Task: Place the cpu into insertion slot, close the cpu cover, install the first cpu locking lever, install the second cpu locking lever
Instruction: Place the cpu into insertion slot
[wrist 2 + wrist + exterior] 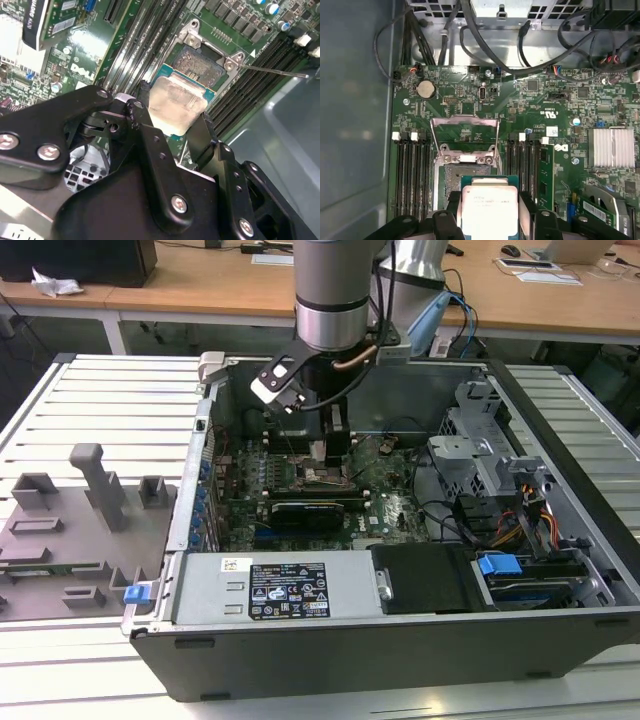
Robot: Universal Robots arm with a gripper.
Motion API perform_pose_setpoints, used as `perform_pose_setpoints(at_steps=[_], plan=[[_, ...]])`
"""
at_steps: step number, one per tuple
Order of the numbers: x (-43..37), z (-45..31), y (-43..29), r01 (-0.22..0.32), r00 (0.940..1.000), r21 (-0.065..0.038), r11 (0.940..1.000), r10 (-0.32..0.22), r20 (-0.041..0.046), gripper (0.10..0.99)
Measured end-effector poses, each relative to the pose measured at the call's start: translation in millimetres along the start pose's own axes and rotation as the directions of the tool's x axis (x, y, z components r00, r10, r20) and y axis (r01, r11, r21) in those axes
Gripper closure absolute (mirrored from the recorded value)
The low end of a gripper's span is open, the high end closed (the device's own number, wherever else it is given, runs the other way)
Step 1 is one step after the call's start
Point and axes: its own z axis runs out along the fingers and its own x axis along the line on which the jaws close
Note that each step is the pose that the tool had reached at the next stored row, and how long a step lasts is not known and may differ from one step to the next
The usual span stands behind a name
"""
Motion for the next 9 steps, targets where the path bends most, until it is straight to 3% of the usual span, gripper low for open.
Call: perform_pose_setpoints(at_steps=[9], plan=[[-0.1, 5.1, -0.5, 0.0, 1.0, 0.0, 1.0, 0.0, 0.0, 0.545]])
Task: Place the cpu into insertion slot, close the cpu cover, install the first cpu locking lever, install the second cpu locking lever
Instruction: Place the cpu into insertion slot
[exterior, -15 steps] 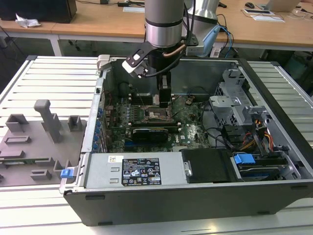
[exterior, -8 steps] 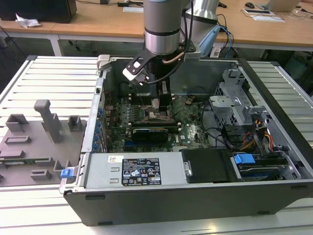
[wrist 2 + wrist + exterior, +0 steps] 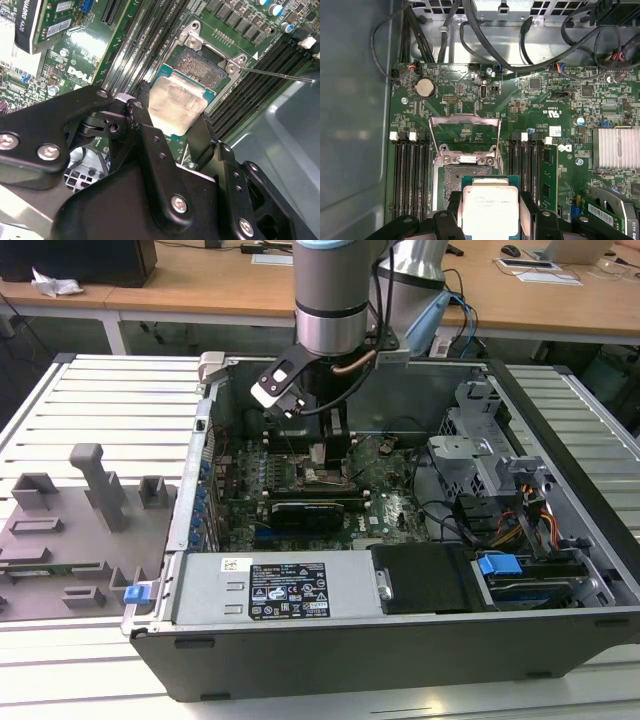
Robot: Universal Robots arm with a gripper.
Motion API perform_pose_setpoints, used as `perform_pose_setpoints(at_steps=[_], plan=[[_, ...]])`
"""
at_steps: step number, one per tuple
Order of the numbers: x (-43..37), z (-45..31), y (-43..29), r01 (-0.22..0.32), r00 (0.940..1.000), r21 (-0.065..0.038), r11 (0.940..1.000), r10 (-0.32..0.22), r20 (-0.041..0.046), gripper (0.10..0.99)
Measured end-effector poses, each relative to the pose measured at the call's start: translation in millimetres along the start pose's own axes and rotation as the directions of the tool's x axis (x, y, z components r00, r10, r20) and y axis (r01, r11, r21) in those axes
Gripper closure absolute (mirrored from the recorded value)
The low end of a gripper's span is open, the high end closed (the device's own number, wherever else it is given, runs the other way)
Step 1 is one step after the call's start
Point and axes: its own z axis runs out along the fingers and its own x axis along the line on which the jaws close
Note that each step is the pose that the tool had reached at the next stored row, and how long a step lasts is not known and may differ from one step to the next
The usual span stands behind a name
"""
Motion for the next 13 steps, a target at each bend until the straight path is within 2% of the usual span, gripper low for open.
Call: perform_pose_setpoints(at_steps=[9, 13], plan=[[5.8, 9.1, -1.0, 0.0, 1.0, 0.0, 1.0, 0.0, -0.0001, 0.545], [9.5, 16.0, -4.4, 0.0, 1.0, 0.0, 1.0, 0.0, 0.0003, 0.545]])
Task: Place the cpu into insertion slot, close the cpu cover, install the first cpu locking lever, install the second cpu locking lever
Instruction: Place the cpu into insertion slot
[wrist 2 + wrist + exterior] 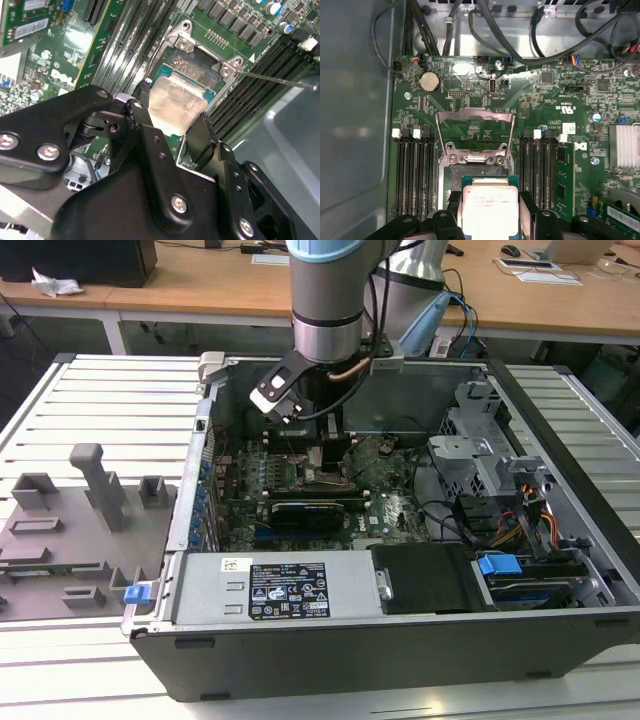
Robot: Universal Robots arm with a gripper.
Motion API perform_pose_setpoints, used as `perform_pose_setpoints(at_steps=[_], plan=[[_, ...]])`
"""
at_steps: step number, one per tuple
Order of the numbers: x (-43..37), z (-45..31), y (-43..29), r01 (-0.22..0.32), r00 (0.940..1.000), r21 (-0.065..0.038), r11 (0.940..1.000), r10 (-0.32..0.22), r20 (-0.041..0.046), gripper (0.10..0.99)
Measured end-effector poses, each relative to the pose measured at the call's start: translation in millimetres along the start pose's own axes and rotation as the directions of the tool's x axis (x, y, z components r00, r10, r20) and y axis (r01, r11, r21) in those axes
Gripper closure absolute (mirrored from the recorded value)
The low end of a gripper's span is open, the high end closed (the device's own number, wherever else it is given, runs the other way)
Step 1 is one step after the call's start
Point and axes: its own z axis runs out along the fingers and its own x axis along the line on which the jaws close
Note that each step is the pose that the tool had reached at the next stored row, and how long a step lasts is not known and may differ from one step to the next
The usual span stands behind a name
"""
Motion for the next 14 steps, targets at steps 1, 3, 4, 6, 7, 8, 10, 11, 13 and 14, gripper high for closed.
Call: perform_pose_setpoints(at_steps=[1, 3, 4, 6, 7, 8, 10, 11, 13, 14], plan=[[0.3, 1.8, -0.2, 0.0, 1.0, 0.0, 1.0, 0.0, 0.0, 0.545], [0.5, 5.7, -0.6, 0.0, 1.0, 0.0, 1.0, 0.0, 0.0012, 0.545], [0.8, 7.8, -0.9, 0.0, 1.0, 0.0, 1.0, 0.0, 0.0019, 0.545], [1.0, 11.4, -1.3, 0.0, 1.0, 0.0, 1.0, 0.0, 0.0023, 0.545], [1.1, 13.3, -1.6, 0.0, 1.0, 0.0, 1.0, 0.0, 0.0024, 0.545], [1.2, 14.2, -1.8, -0.001, 1.0, 0.0, 1.0, 0.001, 0.0025, 0.545], [1.2, 15.3, -2.1, -0.002, 1.0, 0.0, 1.0, 0.002, 0.0026, 0.545], [1.5, 17.1, -2.2, -0.002, 1.0, 0.002, 1.0, 0.002, 0.0026, 0.545], [1.7, 18.6, -2.4, -0.002, 1.0, 0.003, 1.0, 0.002, 0.0026, 0.545], [1.9, 19.5, -2.5, -0.002, 1.0, 0.003, 1.0, 0.002, 0.0025, 0.545]])
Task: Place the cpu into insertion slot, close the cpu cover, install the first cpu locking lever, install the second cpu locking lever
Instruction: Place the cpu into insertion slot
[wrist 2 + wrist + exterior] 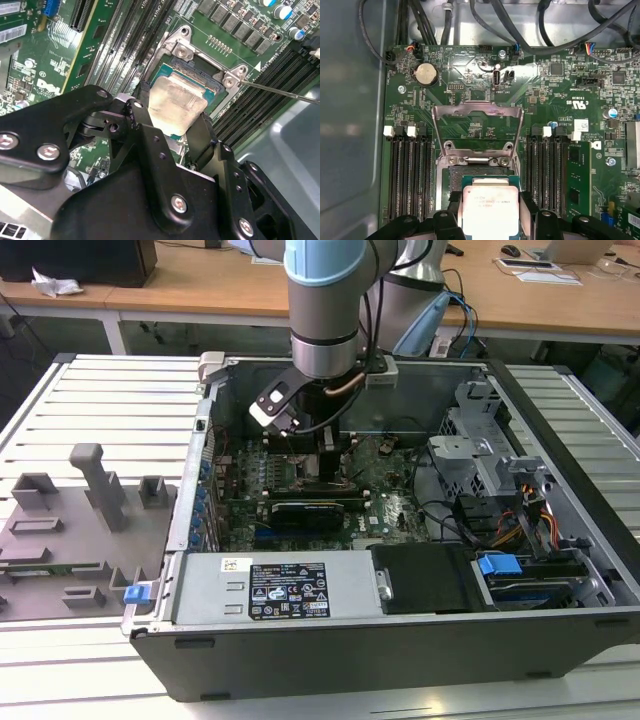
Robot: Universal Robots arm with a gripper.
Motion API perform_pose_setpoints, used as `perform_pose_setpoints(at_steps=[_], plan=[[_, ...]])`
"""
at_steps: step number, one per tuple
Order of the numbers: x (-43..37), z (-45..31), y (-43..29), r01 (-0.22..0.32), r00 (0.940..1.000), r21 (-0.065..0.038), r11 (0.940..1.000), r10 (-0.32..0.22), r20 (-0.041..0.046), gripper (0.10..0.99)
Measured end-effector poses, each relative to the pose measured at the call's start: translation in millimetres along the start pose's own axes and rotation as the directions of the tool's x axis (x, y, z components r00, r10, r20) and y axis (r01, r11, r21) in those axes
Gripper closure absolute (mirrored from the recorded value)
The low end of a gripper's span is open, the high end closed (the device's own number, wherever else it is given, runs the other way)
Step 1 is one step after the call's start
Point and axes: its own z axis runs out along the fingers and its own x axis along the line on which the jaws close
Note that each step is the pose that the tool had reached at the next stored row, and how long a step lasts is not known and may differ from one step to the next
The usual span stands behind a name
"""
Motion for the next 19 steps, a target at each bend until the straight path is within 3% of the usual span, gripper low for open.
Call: perform_pose_setpoints(at_steps=[19], plan=[[7.9, 13.5, 1.2, -0.019, 0.9998, 0.008, 0.9998, 0.019, 0.0018, 0.545]])
